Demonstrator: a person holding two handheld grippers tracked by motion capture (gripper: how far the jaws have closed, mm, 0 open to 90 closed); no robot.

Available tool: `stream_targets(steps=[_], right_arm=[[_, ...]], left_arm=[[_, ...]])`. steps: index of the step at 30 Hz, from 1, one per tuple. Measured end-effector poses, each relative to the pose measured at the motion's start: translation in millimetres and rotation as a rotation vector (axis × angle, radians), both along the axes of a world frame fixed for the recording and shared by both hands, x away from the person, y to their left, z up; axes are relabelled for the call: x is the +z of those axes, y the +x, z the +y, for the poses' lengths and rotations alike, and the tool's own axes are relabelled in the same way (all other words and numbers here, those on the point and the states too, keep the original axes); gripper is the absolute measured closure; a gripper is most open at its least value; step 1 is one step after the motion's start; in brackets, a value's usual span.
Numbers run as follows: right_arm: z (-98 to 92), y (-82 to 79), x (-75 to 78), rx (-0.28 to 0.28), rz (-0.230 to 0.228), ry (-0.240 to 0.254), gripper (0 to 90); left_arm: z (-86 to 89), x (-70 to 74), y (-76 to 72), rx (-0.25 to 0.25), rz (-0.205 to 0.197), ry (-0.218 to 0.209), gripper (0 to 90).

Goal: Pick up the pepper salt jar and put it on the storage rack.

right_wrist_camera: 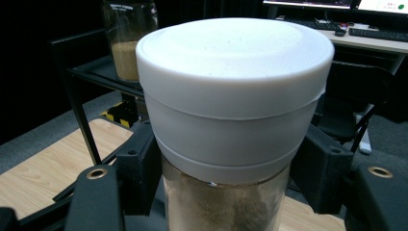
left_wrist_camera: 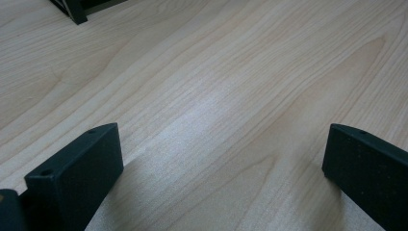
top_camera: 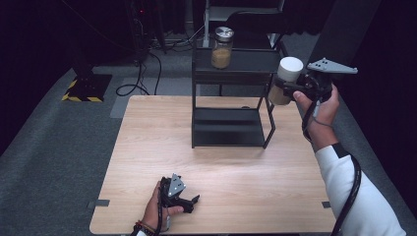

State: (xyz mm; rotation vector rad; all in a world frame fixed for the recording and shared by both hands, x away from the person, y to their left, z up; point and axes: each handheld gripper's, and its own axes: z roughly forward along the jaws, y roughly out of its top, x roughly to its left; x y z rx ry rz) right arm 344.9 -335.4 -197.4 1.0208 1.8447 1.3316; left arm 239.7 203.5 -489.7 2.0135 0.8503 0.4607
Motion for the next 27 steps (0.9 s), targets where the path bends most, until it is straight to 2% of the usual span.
stream_targets(steps=[7,16,27], right_arm=[[1.3,4.1,10.2,-0.002,-0.008,0.013,34.2],[10.1,10.0,28.6,-0.004,-0.017,-0.002,34.3],[18.6,22.1,47.2,-0.008,-0.028,0.015,34.2]], left_arm=[[0.0,0.1,0.0,0.000,0.000,0.000,0.4],[0.0,0.1,0.1,0.000,0.000,0.000,0.4],[0.1,0.1,0.1,0.000,0.000,0.000,0.4]])
